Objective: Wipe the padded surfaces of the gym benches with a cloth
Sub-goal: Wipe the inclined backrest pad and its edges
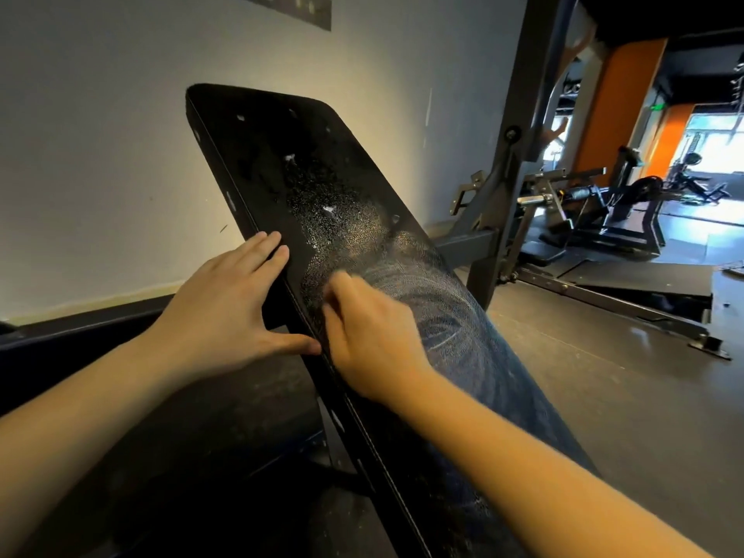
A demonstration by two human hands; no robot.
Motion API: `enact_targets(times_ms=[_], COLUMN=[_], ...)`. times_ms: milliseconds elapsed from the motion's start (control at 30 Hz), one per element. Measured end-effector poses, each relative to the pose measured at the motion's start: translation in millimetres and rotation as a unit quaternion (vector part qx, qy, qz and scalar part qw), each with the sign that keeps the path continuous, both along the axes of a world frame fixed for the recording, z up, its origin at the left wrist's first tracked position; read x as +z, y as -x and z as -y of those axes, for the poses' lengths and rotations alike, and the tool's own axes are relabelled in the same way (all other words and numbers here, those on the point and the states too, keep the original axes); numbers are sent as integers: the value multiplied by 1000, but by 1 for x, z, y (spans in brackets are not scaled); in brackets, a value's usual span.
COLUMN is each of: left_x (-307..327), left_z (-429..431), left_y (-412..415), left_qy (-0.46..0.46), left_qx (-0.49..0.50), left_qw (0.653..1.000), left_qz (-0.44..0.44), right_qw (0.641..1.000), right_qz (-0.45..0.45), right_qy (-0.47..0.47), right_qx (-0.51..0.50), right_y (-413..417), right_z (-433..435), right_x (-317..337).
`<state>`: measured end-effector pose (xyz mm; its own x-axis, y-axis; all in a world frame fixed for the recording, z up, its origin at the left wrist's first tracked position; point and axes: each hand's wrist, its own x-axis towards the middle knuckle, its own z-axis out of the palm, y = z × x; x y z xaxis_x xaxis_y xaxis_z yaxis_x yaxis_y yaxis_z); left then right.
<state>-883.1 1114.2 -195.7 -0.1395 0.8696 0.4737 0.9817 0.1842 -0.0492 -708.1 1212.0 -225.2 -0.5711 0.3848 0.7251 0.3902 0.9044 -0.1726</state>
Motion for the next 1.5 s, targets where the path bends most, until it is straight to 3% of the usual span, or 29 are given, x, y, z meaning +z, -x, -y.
enact_targets(times_ms=[67, 167, 233, 300, 467, 567, 633, 733, 800, 900, 1067, 1167, 1233, 1333, 1433, 1500], left_x=[-3, -8, -9, -9, -8, -3, 5, 22, 27, 27, 29, 28, 27, 27, 26, 27], left_z=[-1, -4, -5, -4, 0, 5, 3, -6, -11, -15, -13, -14, -14, -16, -16, -16], left_y=[1, 2, 2, 0, 4, 19, 35, 52, 56, 56, 56, 56, 56, 56, 56, 55], left_qy=[-9, -19, -19, -17, -20, -49, -63, -43, -26, -33, -49, -50, -55, -52, -51, -51], left_qx=[-7, -12, -13, -15, -27, -36, -24, -3, 8, 14, 23, 26, 27, 26, 26, 30], left_qw=[1000, 1000, 1000, 999, 999, 998, 998, 999, 999, 999, 998, 998, 998, 998, 998, 997], left_qz=[6, 13, 18, 26, 25, 12, 9, 19, 18, 10, -29, -40, -35, -30, -30, -43], right_qw=[1000, 985, 964, 957, 989, 998, 993, 998, 978, 965, 993, 998, 993, 997, 977, 967], right_qz=[6, 27, 47, 38, 3, 27, 35, 35, 51, 23, 10, 31, 51, 49, 41, 12], right_qy=[2, 51, 75, 99, 69, -9, -24, 4, 58, 100, 33, -15, -34, -35, 38, 81], right_qx=[-14, -165, -251, -269, -134, 54, 109, -60, -195, -243, -116, 59, 104, -37, -205, -242], right_y=[-39, -71, -61, -28, 66, 33, -8, -35, -26, 22, 89, 47, 7, -19, 5, 39], right_z=[-12, -82, -132, -155, -96, -41, -43, -114, -164, -185, -108, -58, -53, -107, -168, -181], right_x=[-19, -18, 4, 31, 66, 36, 14, 17, 38, 69, 80, 49, 25, 23, 53, 77])
